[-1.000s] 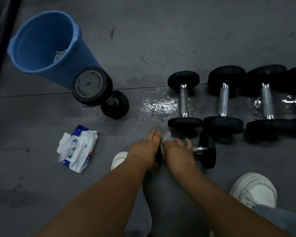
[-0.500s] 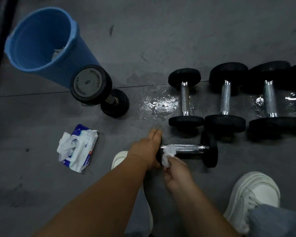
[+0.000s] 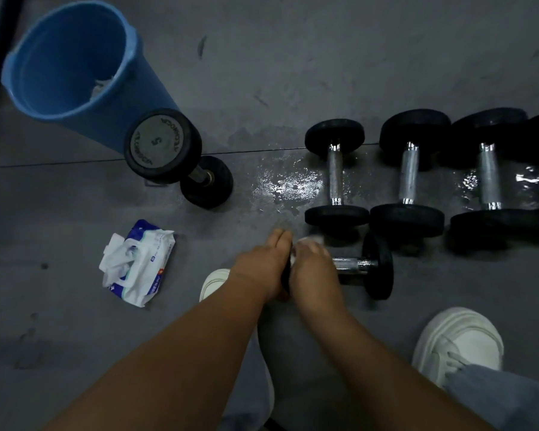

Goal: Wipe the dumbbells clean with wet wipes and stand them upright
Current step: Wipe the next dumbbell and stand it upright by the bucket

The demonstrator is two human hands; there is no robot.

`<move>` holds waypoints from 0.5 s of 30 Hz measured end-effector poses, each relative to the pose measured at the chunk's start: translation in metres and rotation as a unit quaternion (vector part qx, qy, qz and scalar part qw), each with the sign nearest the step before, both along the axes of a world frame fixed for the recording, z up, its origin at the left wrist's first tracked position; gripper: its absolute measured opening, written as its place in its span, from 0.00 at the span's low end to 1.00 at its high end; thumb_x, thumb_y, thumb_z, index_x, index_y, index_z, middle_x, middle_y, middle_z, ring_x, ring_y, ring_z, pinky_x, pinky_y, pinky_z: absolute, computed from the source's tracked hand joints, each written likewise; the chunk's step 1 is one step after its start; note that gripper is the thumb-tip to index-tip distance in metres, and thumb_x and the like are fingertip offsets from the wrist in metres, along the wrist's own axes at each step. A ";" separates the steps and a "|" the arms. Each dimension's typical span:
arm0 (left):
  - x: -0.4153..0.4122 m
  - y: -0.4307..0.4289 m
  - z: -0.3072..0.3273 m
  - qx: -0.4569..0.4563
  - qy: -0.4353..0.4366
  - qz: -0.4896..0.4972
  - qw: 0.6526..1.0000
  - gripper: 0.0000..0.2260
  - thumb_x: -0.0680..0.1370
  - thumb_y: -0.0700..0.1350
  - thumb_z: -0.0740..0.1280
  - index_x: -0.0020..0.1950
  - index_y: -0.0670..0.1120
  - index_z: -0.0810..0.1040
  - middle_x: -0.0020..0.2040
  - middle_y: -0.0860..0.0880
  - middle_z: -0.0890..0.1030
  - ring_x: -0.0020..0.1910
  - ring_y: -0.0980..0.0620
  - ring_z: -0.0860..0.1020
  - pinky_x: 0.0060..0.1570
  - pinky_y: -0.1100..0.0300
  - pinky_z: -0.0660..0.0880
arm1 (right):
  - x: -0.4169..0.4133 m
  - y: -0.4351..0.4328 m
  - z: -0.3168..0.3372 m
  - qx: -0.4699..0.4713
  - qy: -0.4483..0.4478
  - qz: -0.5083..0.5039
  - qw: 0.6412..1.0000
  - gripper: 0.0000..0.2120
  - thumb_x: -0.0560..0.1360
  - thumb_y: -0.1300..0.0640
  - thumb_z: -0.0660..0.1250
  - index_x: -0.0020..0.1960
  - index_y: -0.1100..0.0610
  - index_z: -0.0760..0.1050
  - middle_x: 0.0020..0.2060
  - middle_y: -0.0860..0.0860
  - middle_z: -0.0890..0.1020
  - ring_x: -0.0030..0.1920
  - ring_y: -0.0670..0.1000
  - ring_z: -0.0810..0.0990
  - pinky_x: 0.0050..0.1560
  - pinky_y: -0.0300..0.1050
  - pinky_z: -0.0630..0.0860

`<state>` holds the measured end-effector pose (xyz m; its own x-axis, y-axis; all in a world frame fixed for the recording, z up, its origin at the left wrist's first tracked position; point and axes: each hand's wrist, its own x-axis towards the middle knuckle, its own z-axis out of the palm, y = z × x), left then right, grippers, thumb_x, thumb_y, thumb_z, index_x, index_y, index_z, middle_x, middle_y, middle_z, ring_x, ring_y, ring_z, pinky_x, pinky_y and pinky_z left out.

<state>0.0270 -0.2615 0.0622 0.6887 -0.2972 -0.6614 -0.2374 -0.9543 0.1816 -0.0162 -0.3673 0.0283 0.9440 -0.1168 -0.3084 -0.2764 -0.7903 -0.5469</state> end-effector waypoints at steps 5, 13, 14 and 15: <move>-0.005 0.000 -0.004 -0.008 0.002 -0.001 1.000 0.48 0.69 0.50 0.76 0.78 0.49 0.49 0.79 0.50 0.52 0.61 0.40 0.76 0.56 0.48 0.75 | -0.039 -0.007 -0.004 -0.135 -0.044 0.115 0.983 0.26 0.67 0.58 0.54 0.63 0.53 0.77 0.60 0.49 0.79 0.62 0.52 0.77 0.60 0.50 0.61; -0.004 0.000 -0.002 0.006 -0.002 -0.006 1.000 0.49 0.68 0.51 0.77 0.79 0.49 0.48 0.80 0.50 0.50 0.62 0.40 0.75 0.56 0.48 0.74 | 0.008 -0.023 0.013 -0.083 0.071 0.118 0.987 0.06 0.74 0.53 0.64 0.48 0.50 0.78 0.47 0.50 0.80 0.53 0.53 0.76 0.50 0.47 0.63; -0.004 0.000 -0.002 0.005 0.001 -0.004 1.000 0.50 0.68 0.51 0.77 0.79 0.49 0.47 0.80 0.50 0.50 0.63 0.40 0.74 0.57 0.48 0.74 | 0.003 -0.022 0.014 -0.089 0.060 0.135 0.985 0.05 0.74 0.53 0.64 0.46 0.51 0.78 0.46 0.50 0.80 0.52 0.53 0.75 0.48 0.47 0.63; -0.003 0.000 -0.002 0.007 0.005 -0.005 1.000 0.51 0.68 0.52 0.77 0.79 0.49 0.47 0.80 0.50 0.50 0.63 0.40 0.74 0.57 0.48 0.74 | -0.003 -0.021 0.014 -0.089 0.049 0.145 0.984 0.04 0.73 0.53 0.64 0.44 0.52 0.77 0.46 0.50 0.80 0.51 0.54 0.75 0.47 0.47 0.63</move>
<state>0.0240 -0.2614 0.0604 0.6791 -0.2943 -0.6725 -0.2450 -0.9545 0.1702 -0.0192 -0.3879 0.0423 0.9126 0.0934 -0.3979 -0.0685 -0.9248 -0.3742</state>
